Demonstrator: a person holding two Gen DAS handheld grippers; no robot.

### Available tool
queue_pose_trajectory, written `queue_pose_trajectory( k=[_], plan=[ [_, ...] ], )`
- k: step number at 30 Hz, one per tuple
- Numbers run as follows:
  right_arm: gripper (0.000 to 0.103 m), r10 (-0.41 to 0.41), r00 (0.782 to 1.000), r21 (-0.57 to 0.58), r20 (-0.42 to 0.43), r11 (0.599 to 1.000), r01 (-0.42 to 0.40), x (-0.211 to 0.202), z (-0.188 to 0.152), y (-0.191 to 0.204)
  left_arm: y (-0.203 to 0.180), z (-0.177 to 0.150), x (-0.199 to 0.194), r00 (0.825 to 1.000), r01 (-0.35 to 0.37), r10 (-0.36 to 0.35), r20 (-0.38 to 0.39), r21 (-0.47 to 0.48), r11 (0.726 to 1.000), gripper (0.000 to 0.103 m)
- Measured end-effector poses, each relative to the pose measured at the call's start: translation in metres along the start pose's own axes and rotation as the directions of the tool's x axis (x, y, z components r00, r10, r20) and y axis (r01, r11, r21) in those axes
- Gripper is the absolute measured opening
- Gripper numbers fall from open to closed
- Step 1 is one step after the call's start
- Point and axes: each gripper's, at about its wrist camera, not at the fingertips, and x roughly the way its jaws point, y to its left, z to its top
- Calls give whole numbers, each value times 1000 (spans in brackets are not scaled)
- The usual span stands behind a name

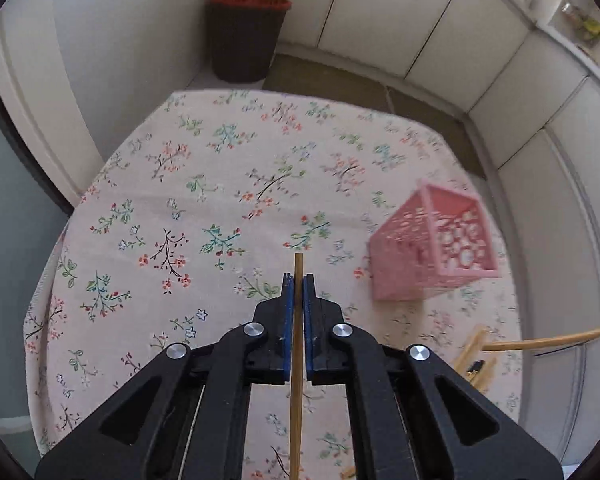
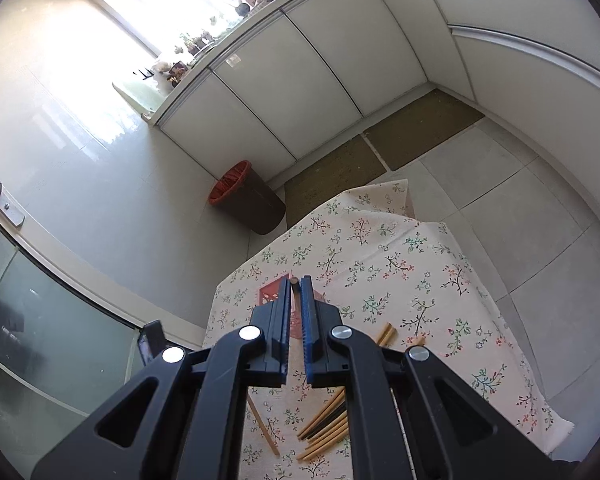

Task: Organize utensils
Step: 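Carry both chopsticks to the pink cup while the left gripper inserts its chopstick and opens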

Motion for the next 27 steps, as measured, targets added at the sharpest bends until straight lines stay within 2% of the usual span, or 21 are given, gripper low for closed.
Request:
queue_pose_trajectory(
  k=[5, 13, 17, 23, 27],
  plan=[
    [5, 6, 1000, -32, 11, 999, -5, -22, -7, 16, -39, -9, -79, 988, 72, -83, 132, 83, 994, 3],
    [6, -1, 1000, -39, 31, 999, 2, -52, -5, 28, -78, -11, -151, 955, 83, -123, 271, 155, 984, 3],
    [6, 4, 999, -30, 39, 1000, -3, -59, 3, 31, -88, -2, -176, 938, 78, -135, 319, 187, 979, 3],
    [6, 27, 999, -28, 41, 999, -26, -58, 23, 45, -100, 15, -187, 932, 68, -141, 334, 222, 973, 3],
    [6, 33, 997, -58, 72, 998, -29, -53, 40, 62, -111, 30, -188, 923, 67, -149, 355, 233, 970, 4]
  ],
)
